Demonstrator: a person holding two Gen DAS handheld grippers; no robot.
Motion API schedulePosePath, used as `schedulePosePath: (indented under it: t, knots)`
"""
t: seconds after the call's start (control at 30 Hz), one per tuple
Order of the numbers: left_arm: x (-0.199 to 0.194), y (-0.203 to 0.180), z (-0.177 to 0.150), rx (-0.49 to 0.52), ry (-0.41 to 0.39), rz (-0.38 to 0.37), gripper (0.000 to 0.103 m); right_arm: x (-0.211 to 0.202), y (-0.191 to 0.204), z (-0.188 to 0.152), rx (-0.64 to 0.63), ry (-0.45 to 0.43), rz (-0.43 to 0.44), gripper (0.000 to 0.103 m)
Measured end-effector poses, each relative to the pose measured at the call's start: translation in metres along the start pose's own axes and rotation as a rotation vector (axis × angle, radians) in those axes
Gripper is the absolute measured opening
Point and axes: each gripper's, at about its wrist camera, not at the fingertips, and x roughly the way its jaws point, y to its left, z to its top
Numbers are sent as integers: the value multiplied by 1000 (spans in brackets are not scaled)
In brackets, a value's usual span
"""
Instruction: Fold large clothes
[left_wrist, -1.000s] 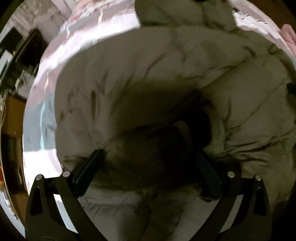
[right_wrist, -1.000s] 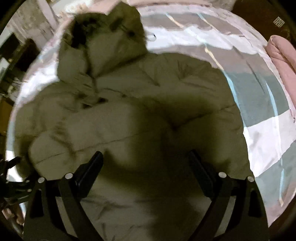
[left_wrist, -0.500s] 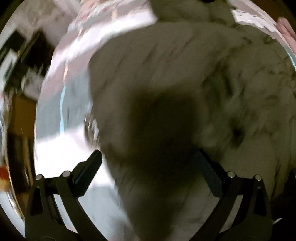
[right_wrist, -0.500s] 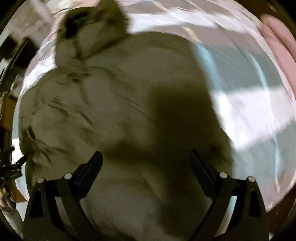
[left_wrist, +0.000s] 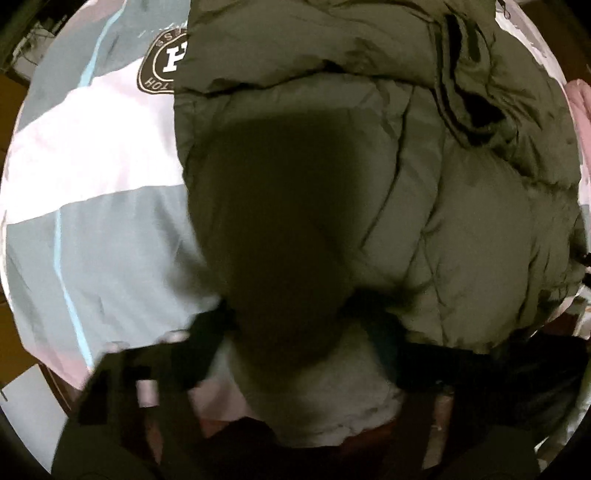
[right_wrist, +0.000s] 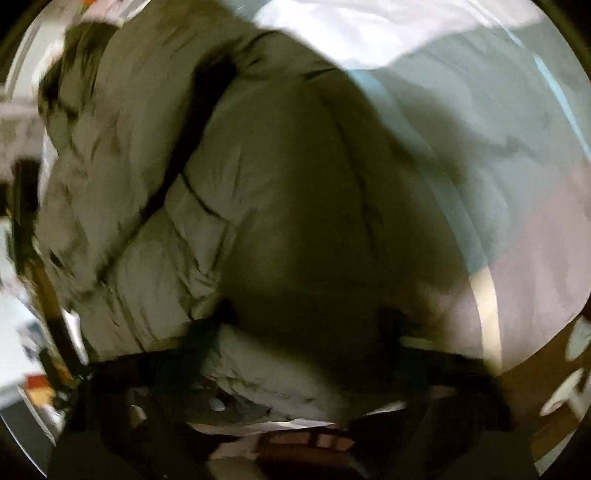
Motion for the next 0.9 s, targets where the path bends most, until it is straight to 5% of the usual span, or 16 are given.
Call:
schedulePosePath:
  t: [0.07, 0.23, 0.43, 0.5, 0.57, 0.63, 0.8, 0.9]
  knots:
    - [-4, -3, -6, 21, -17, 26, 41, -7, 13, -5, -62, -61, -9, 15]
    - [2, -18, -20, 131, -41, 253, 37, -1, 31, -16, -153, -116, -163, 14]
    - [14, -15, -21, 167, -45, 401, 51, 9, 22, -20, -107, -125, -251, 15]
    - [17, -15, -25, 172, -44, 422, 52, 14, 20, -19, -103, -118, -293, 20]
    - [17, -17, -26, 172, -39, 425, 52, 22, 20, -16, -120, -108, -352, 43]
    - [8, -21, -26, 154, -64, 426, 52, 15, 16, -13, -92, -137, -369, 53]
    - [-60, 3, -7, 51, -370, 498, 73, -67, 1, -20, 67, -505, -309, 58]
    - [-95, -28, 10, 39, -527, 320, 73, -80, 53, 4, -78, -621, -265, 58]
